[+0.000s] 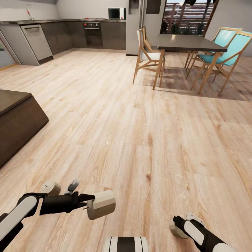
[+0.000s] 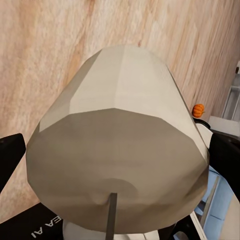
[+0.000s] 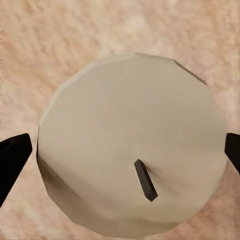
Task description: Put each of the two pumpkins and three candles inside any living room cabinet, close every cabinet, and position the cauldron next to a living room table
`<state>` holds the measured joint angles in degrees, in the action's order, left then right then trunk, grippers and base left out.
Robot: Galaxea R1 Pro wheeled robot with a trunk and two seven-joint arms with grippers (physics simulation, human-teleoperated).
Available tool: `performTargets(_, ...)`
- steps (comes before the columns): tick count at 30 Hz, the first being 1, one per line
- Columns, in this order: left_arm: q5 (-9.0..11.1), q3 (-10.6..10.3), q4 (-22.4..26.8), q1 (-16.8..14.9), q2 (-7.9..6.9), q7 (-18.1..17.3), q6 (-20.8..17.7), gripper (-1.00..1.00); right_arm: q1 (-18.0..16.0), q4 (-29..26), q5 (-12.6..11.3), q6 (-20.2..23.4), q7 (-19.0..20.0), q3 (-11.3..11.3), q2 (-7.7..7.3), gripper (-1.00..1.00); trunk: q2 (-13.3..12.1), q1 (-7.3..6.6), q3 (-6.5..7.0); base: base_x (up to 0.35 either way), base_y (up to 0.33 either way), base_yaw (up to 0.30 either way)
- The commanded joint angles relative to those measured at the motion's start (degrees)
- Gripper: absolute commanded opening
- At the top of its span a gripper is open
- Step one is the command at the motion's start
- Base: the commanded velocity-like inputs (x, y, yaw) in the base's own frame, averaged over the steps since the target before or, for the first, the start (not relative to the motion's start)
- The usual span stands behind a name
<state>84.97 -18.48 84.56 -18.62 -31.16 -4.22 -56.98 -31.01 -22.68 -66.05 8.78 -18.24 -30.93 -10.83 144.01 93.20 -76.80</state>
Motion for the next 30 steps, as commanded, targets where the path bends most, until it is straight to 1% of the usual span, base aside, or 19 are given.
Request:
performTargets(1, -0.33, -0.07, -0.01, -0.03, -0.04, -0.44, -0.06, -1.00, -0.01, -0.17, -0.42, 0.18, -0.40, -0.37, -0.07, -1.00, 0.02, -0.01, -0.04, 0.000, 0.000, 0.000)
performTargets(6, -0.33, -0.07, -0.01, -0.06, -0.04, -0.44, -0.06, -1.00, -0.01, -0.17, -0.40, 0.18, -0.39, -0.39, -0.07, -1.00, 0.02, -0.01, -0.04, 0.000, 0.000, 0.000)
performTargets(8, -0.33, -0.07, -0.01, -0.07, -0.04, -0.44, -0.06, -1.00, -0.01, -0.17, -0.41, 0.18, -0.39, -0.38, -0.07, -1.00, -0.01, -0.06, 0.40, 0.000, 0.000, 0.000)
performTargets(19, -0.33, -0.07, -0.10, -0.04, -0.04, -0.44, -0.06, -1.00, -0.01, -0.17, -0.41, 0.18, -0.39, -0.41, -0.07, -1.00, -0.01, -0.06, 0.40, 0.000, 0.000, 0.000)
performTargets(30, -0.39, -0.07, -0.07, -0.07, 0.01, -0.44, -0.03, -1.00, -0.01, -0.44, -0.47, 0.04, -0.30, -0.52, -0.15, -1.00, -0.16, -0.34, 2.84, 0.000, 0.000, 0.000)
